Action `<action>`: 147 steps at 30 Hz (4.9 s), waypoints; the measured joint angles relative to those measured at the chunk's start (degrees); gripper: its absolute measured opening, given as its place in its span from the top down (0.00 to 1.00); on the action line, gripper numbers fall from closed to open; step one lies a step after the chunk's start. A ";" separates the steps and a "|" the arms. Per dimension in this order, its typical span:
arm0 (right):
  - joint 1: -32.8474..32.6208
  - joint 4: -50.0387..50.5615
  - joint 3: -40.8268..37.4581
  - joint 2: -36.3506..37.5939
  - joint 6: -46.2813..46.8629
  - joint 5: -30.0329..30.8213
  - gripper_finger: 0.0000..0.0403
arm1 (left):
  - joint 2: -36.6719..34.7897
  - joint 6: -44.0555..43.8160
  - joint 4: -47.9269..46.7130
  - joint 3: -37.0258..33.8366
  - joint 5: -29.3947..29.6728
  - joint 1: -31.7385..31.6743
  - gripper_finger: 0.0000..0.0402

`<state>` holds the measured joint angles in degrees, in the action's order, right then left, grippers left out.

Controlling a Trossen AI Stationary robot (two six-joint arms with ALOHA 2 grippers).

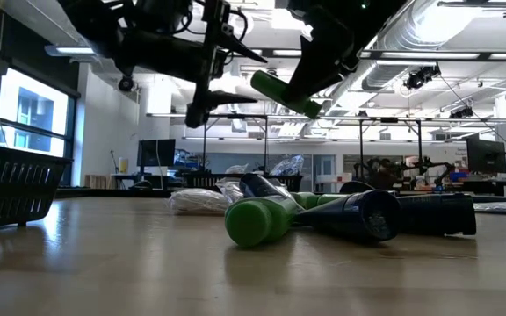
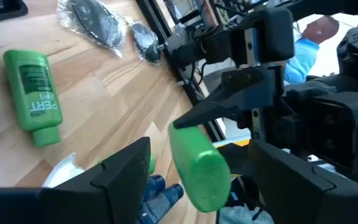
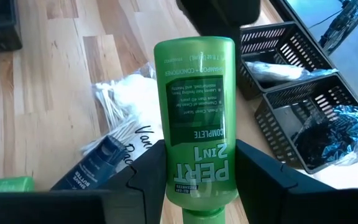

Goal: Pick & Place Travel size toiletries
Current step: Put the green shampoo into the middle left basket

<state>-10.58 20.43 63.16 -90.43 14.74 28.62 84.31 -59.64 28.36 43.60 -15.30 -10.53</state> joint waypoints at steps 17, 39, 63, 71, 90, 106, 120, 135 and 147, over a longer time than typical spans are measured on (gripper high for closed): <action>1.40 0.41 -0.01 0.00 -0.07 -0.22 0.62 | 0.00 -8.15 -1.64 -0.01 8.45 1.18 0.34; 2.78 0.69 -0.09 0.00 0.42 -0.20 0.62 | 5.84 -8.51 6.66 -0.01 6.85 2.82 0.34; 4.25 -8.96 0.00 -5.91 0.46 -0.73 0.62 | 5.84 -4.64 5.66 -0.01 13.71 2.67 0.34; 4.27 -9.32 -0.06 -5.81 0.58 0.04 0.62 | 5.81 -1.61 2.76 -0.01 12.71 2.69 0.34; 4.27 -7.80 -0.04 -4.57 0.42 0.20 0.62 | 5.81 -1.92 2.03 -0.01 11.84 2.67 0.42; 4.27 -7.70 -0.04 -4.57 0.59 -0.25 0.61 | 5.81 1.14 2.25 0.04 11.81 2.69 0.68; 4.27 -7.72 -0.04 -4.57 0.55 -0.31 0.61 | 5.81 0.94 2.10 0.04 11.81 2.69 0.68; 3.81 -8.73 0.00 -3.95 -0.20 -3.15 0.35 | 5.86 1.42 1.59 -0.07 11.22 2.68 0.69; -0.13 2.80 -0.02 8.08 -0.81 -6.71 0.33 | 5.55 7.56 2.53 -0.05 -2.72 0.02 0.69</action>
<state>-10.71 23.23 63.13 -82.35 13.93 21.91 89.87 -52.08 30.89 43.55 -18.02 -10.51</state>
